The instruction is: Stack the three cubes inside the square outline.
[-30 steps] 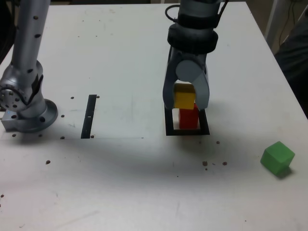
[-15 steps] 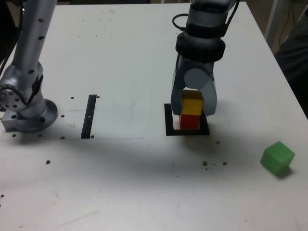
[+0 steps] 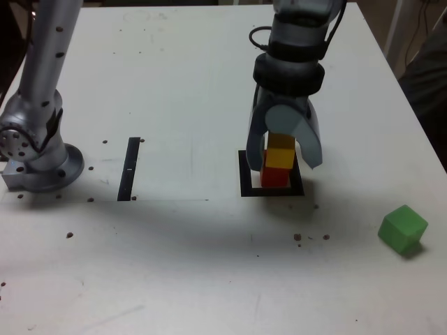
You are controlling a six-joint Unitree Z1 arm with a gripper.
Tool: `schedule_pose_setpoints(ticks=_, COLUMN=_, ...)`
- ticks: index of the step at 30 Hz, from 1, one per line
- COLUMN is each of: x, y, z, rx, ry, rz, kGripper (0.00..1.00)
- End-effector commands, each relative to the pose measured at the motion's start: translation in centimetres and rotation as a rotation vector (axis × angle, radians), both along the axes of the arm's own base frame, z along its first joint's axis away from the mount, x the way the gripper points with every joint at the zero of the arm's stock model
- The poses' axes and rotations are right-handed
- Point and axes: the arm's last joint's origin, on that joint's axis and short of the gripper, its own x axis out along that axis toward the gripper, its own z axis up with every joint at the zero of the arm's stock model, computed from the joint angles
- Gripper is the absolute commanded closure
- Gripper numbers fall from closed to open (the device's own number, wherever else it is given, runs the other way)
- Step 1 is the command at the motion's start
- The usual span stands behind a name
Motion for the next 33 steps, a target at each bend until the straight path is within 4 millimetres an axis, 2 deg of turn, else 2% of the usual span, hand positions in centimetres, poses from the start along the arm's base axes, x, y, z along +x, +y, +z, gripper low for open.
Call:
schedule_pose_setpoints(ticks=1, x=-0.4, y=0.0, z=1.1, rx=0.029, ry=-0.033, rz=-0.010, kGripper=0.00)
schedule_pose_setpoints(ticks=10, x=-1.1, y=-0.8, z=4.6, rx=0.187, ry=-0.147, rz=-0.067, kGripper=0.00)
schedule_pose_setpoints(ticks=18, x=0.6, y=-2.8, z=7.4, rx=0.248, ry=-0.238, rz=-0.171, kGripper=0.00)
schedule_pose_setpoints(ticks=26, x=3.1, y=-4.9, z=7.6, rx=0.246, ry=-0.281, rz=-0.251, kGripper=0.00)
schedule_pose_setpoints(ticks=33, x=5.4, y=-6.9, z=6.9, rx=0.230, ry=-0.296, rz=-0.332, kGripper=0.00)
